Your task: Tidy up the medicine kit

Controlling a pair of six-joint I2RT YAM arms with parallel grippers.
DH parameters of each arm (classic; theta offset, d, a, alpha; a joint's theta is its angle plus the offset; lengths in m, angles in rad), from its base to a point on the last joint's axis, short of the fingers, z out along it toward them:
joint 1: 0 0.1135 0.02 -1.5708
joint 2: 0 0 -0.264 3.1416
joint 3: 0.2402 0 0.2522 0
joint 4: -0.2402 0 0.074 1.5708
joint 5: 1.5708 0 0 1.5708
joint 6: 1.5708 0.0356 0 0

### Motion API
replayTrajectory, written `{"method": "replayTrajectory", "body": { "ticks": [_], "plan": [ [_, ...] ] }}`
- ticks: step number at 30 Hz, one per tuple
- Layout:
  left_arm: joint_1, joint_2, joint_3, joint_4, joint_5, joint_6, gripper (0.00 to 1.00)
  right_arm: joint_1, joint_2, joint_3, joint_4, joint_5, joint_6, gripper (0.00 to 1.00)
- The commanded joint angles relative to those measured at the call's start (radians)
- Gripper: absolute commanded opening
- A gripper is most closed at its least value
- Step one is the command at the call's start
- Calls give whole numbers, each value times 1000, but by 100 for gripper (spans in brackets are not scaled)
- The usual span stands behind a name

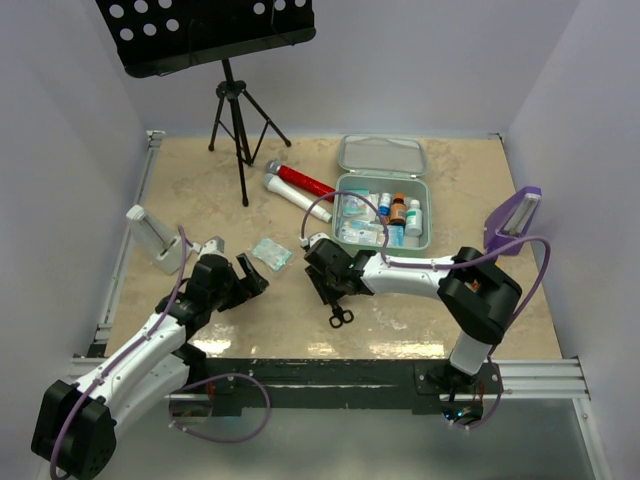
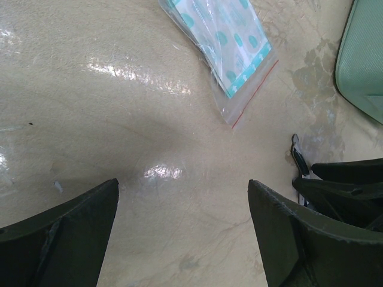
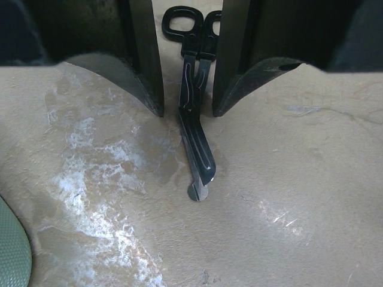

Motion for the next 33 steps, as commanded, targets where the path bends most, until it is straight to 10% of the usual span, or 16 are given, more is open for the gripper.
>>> {"method": "replayTrajectory", "body": {
  "ticks": [1, 33],
  "plan": [
    [6, -2, -13, 40, 10, -7, 93, -6, 16, 36, -47, -25, -26, 41],
    [6, -6, -14, 40, 22, -7, 93, -5, -42, 34, -104, -19, -23, 0]
  ]
}}
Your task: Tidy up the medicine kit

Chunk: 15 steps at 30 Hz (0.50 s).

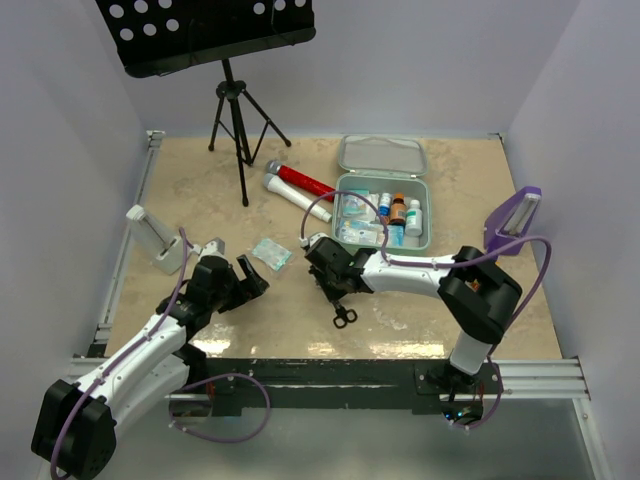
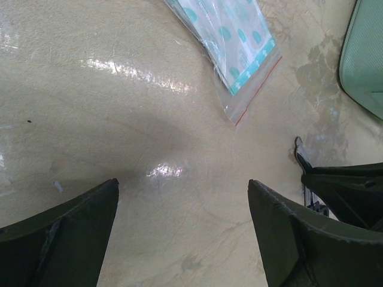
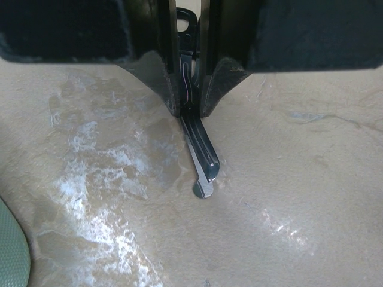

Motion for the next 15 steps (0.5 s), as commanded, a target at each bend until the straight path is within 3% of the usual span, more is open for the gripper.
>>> {"method": "replayTrajectory", "body": {
  "ticks": [1, 15],
  "plan": [
    [6, -7, 3, 25, 18, -7, 93, 0, -56, 25, -79, 5, 7, 0],
    [6, -15, 9, 21, 22, -7, 93, 18, -170, 134, -183, 25, 4, 0]
  ]
}}
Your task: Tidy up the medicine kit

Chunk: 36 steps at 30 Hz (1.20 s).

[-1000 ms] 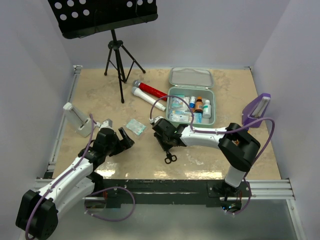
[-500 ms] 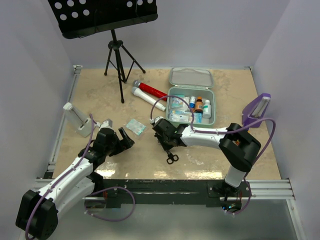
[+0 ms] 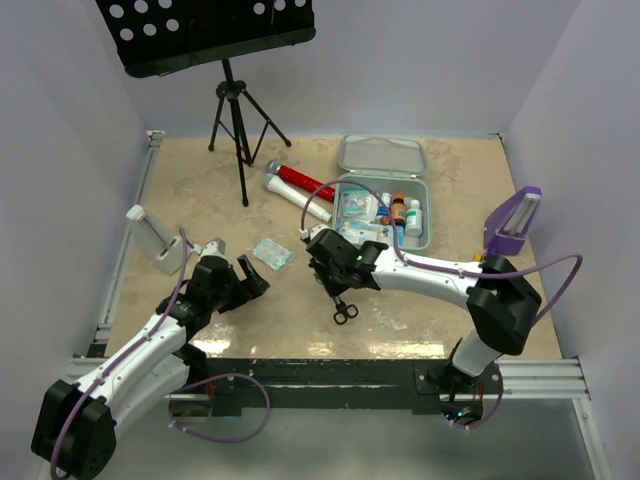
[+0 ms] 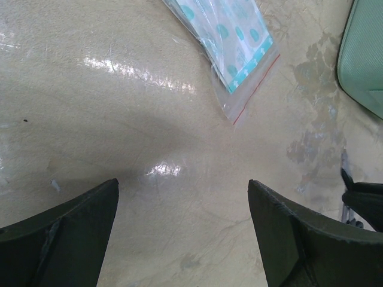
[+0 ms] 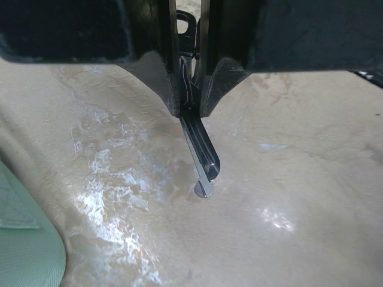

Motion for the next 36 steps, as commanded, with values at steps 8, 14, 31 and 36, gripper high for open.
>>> {"method": "replayTrajectory", "body": {
  "ticks": [8, 14, 31, 36],
  "plan": [
    [6, -30, 4, 14, 13, -11, 93, -39, -115, 199, -119, 156, -9, 0],
    [6, -38, 4, 16, 13, -13, 93, -134, -99, 305, -168, 269, -73, 0],
    [6, -21, 0, 36, 43, 4, 93, -417, 7, 322, 35, 296, -80, 0],
    [6, -22, 0, 34, 47, 7, 93, -438, 55, 310, 88, 270, -37, 0]
  ]
}}
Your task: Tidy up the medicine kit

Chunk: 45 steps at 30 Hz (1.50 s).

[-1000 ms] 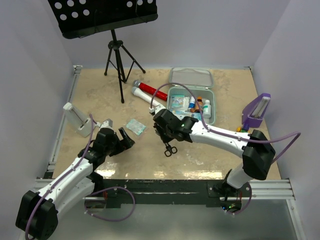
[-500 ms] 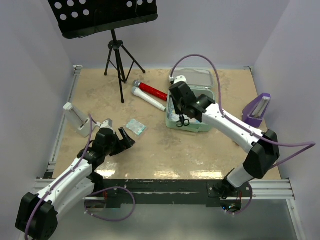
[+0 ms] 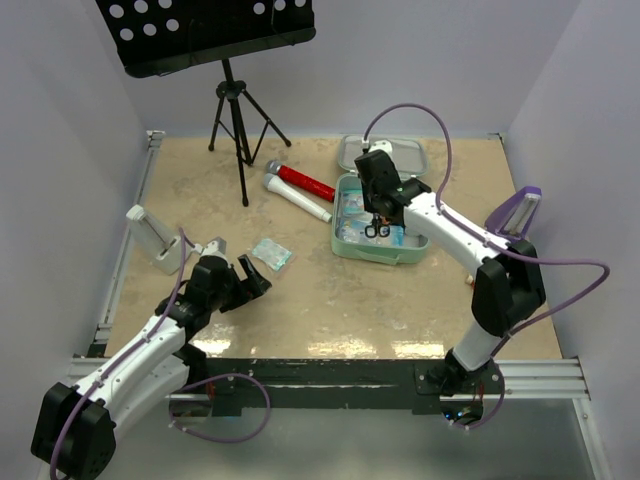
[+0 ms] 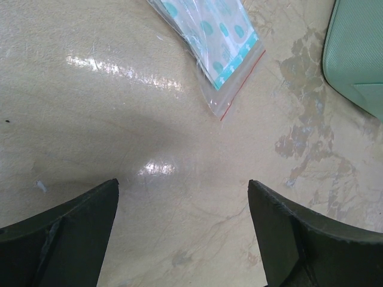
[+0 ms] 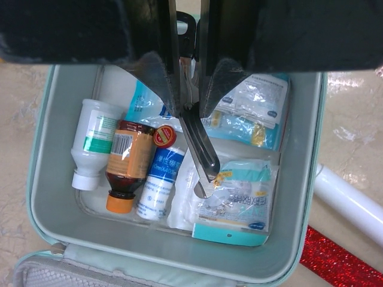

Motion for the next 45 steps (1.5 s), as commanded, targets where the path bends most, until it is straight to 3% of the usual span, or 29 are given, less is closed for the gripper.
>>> {"method": "replayTrajectory", "body": {
  "ticks": [1, 28, 31, 37, 41, 45],
  "plan": [
    [6, -8, 1, 26, 15, 9, 93, -19, 26, -1, 104, -14, 48, 0],
    [6, 3, 3, 18, 3, 13, 93, -117, 247, -1, 256, -125, 148, 1],
    [6, -2, 4, 17, -2, 12, 93, -117, 232, -10, 263, -129, 157, 25],
    [6, 13, 9, 18, -2, 15, 93, -117, 143, -17, 254, -116, 172, 51],
    [6, 20, 12, 18, 1, 15, 93, -116, 73, -44, 233, -116, 154, 52],
    [6, 18, 6, 31, 6, 13, 93, -103, -49, -211, 260, -123, 168, 43]
  ]
}}
